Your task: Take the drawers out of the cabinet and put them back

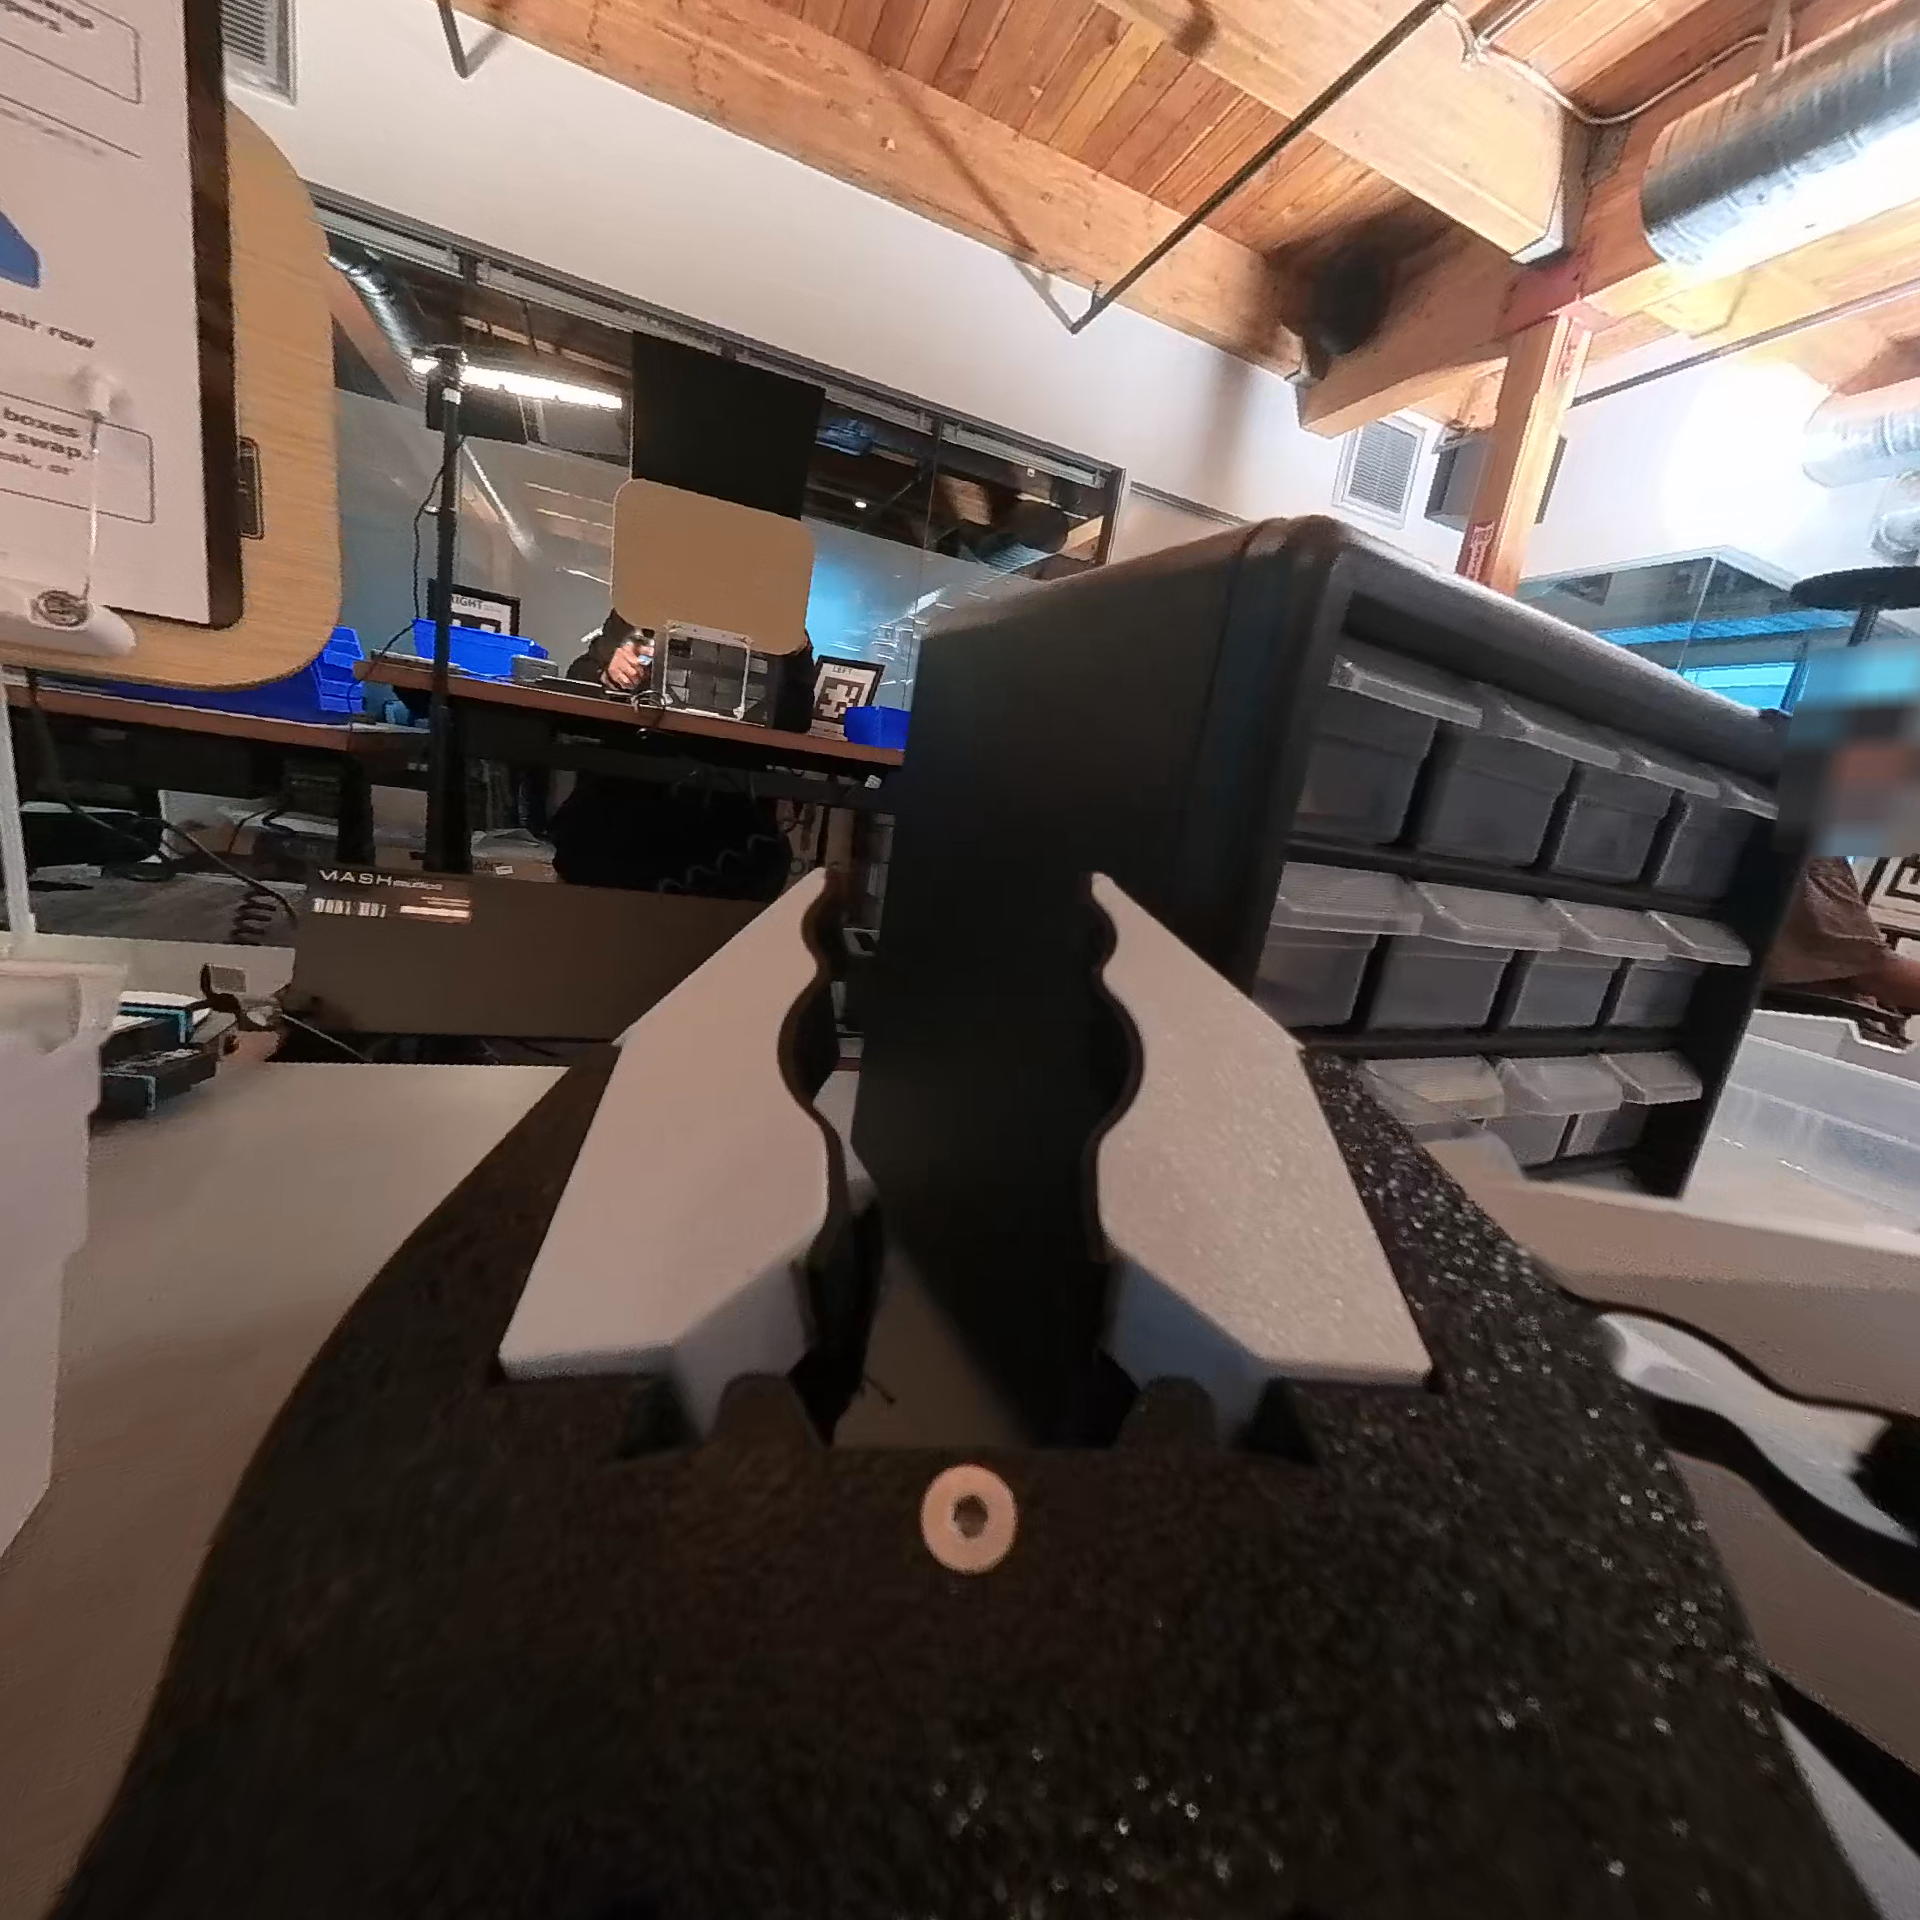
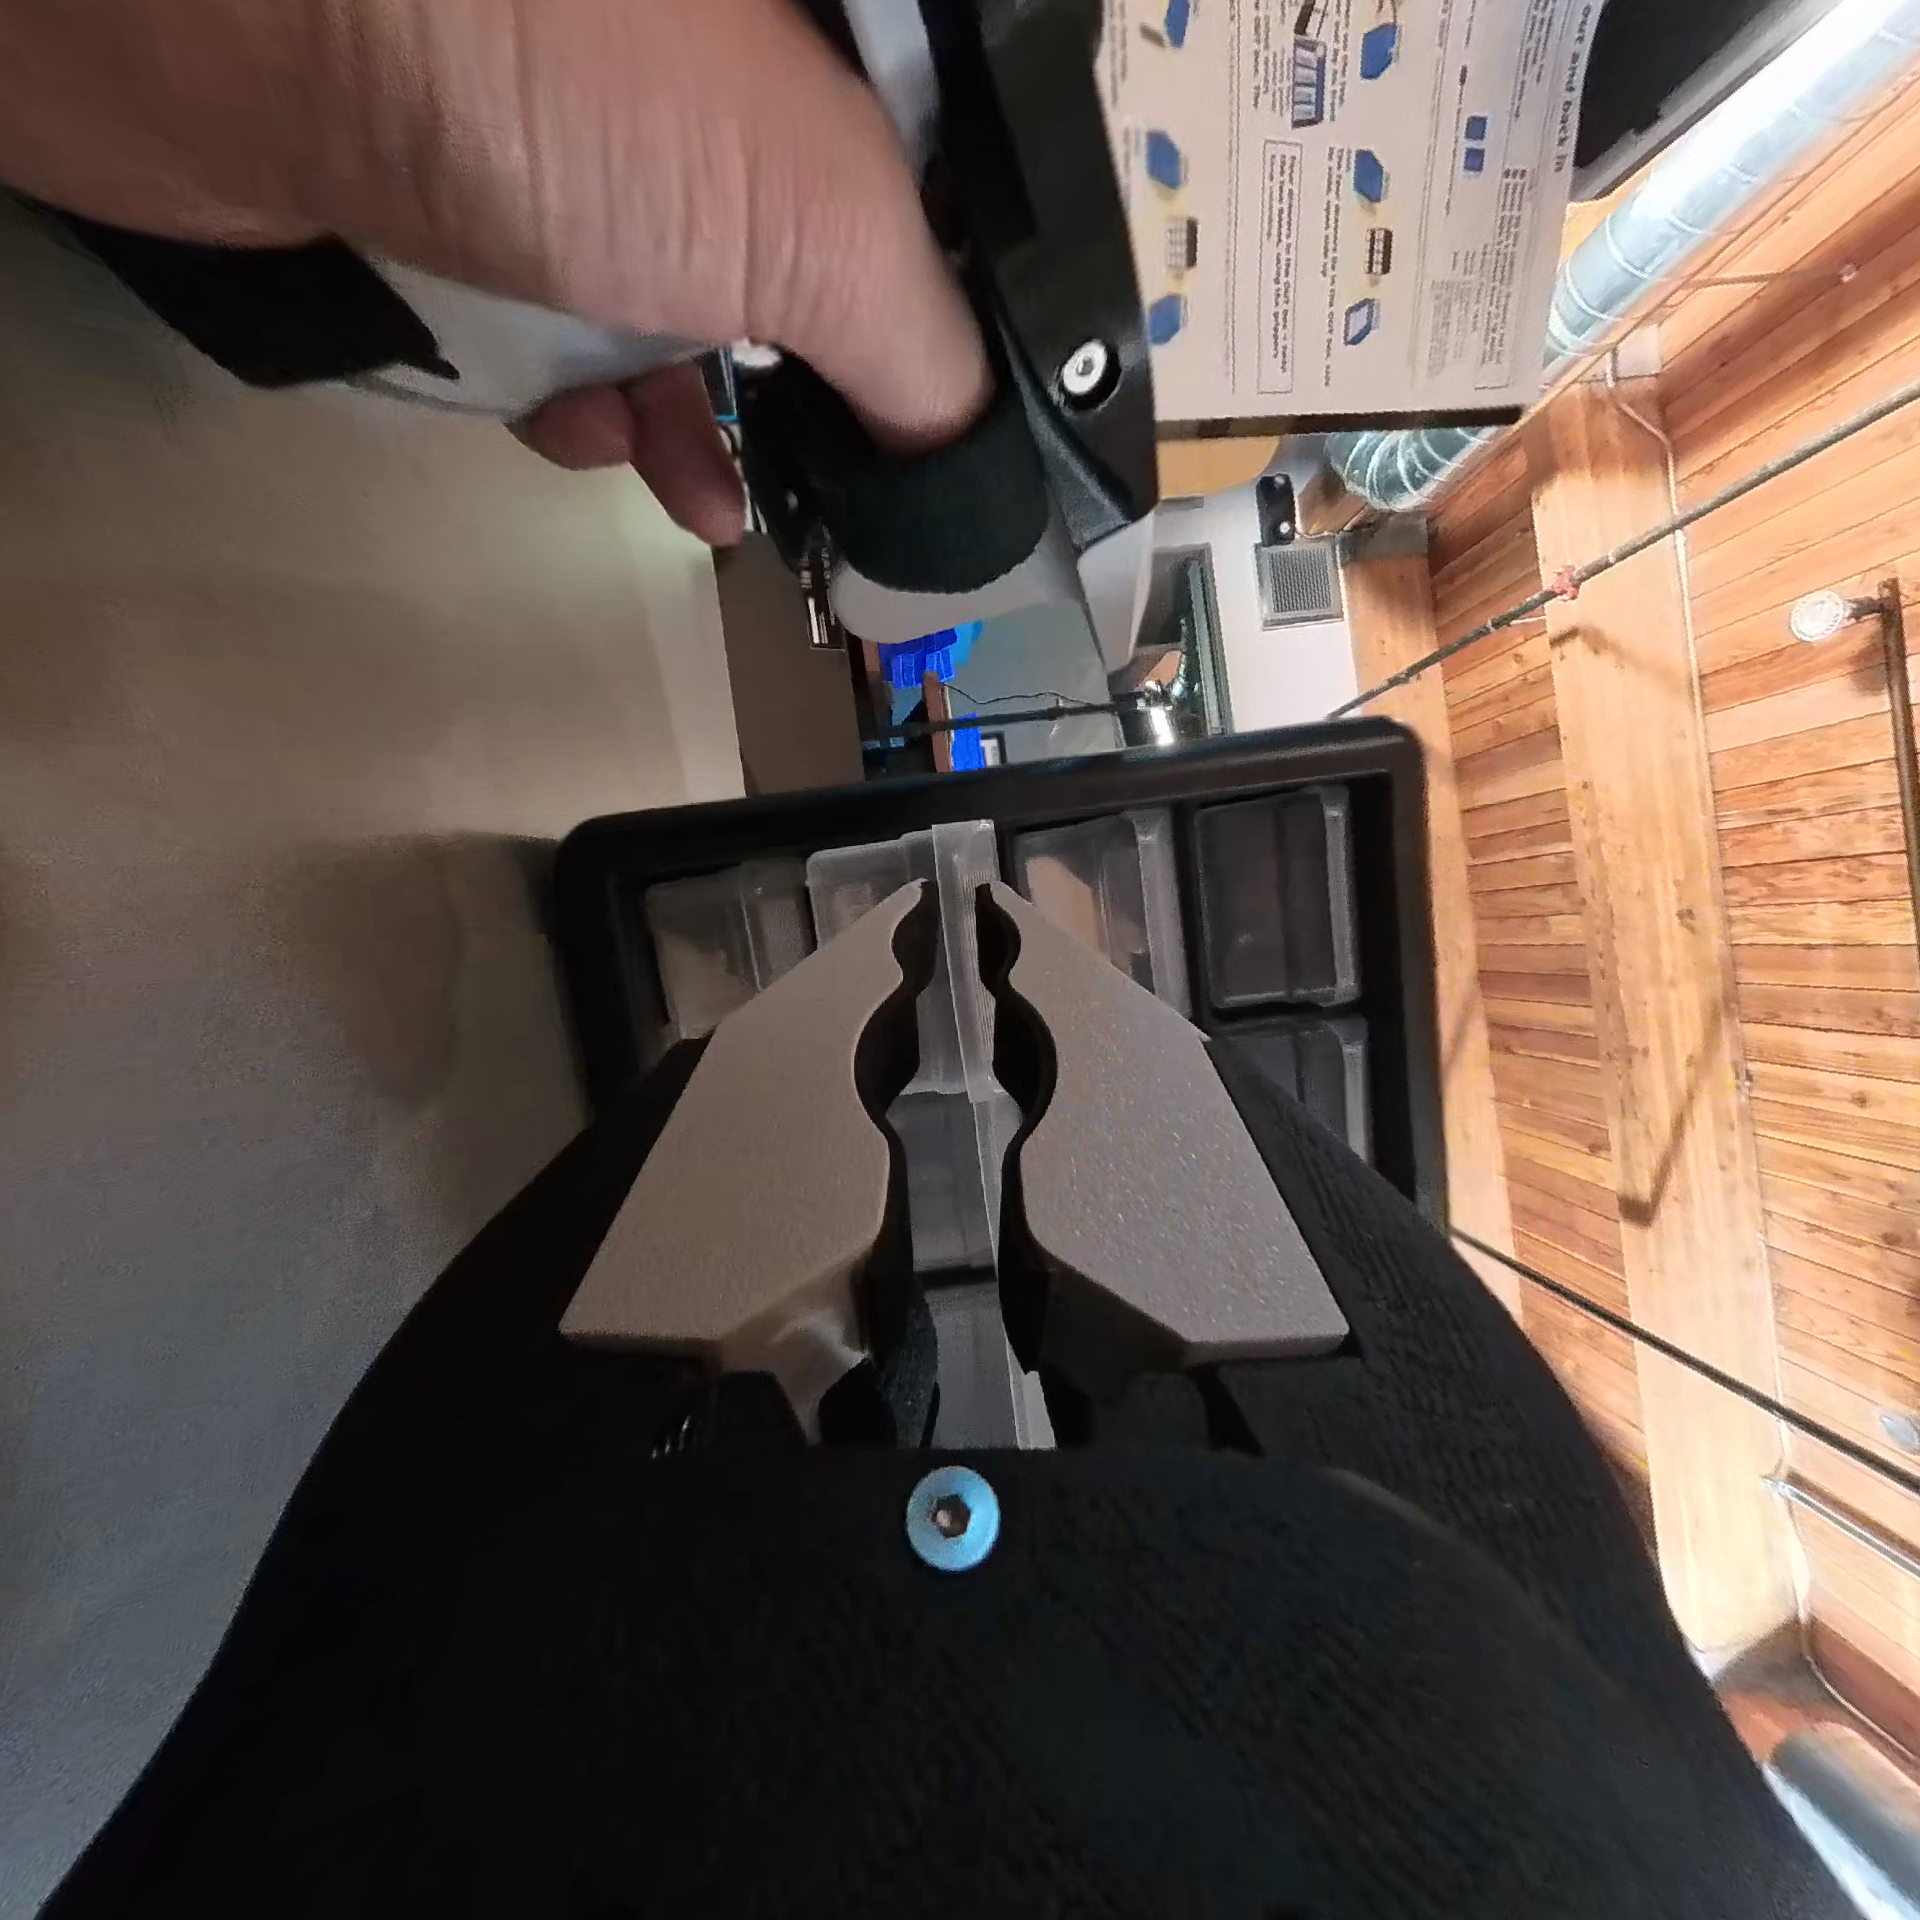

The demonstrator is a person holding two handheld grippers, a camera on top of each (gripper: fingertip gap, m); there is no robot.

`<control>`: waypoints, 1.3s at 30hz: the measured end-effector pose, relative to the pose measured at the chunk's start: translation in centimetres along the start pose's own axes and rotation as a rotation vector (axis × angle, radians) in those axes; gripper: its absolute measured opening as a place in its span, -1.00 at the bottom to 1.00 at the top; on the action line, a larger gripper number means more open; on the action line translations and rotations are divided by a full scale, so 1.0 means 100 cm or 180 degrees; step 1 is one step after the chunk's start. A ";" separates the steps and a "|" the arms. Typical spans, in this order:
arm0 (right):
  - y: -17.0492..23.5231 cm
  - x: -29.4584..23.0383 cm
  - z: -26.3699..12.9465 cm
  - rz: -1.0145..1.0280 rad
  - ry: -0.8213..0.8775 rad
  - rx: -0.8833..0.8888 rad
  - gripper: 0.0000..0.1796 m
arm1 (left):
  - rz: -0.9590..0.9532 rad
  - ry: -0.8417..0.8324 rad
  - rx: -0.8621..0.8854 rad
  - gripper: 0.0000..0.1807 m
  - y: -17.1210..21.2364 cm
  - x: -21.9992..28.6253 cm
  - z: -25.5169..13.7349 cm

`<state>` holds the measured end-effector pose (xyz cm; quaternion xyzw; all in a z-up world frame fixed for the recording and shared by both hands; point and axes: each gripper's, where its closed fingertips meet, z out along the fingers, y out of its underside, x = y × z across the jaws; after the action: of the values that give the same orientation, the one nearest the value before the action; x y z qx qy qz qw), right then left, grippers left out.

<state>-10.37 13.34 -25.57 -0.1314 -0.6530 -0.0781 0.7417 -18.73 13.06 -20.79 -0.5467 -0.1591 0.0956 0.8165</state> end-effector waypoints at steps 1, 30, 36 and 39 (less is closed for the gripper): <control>-0.003 0.000 -0.005 0.0003 -0.0002 0.0003 -0.94 | -0.0007 -0.0009 0.0002 -0.53 0.000 -0.001 0.000; 0.001 -0.008 -0.036 -0.0132 -0.0092 -0.0405 -0.54 | 0.0057 0.0105 -0.0026 -0.57 0.001 0.010 0.000; -0.015 -0.005 -0.079 -0.0157 -0.0140 -0.0341 -0.57 | 0.0083 0.0123 -0.0032 -0.57 0.002 0.012 0.001; -0.018 -0.008 -0.102 -0.0125 -0.0295 -0.0334 -1.00 | 0.0110 0.0133 -0.0028 -0.57 0.002 0.014 0.000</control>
<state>-1.36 8.52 -27.36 -0.1607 -0.6841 -0.1206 0.7011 -17.47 13.61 -20.74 -0.5549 -0.1329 0.0975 0.8154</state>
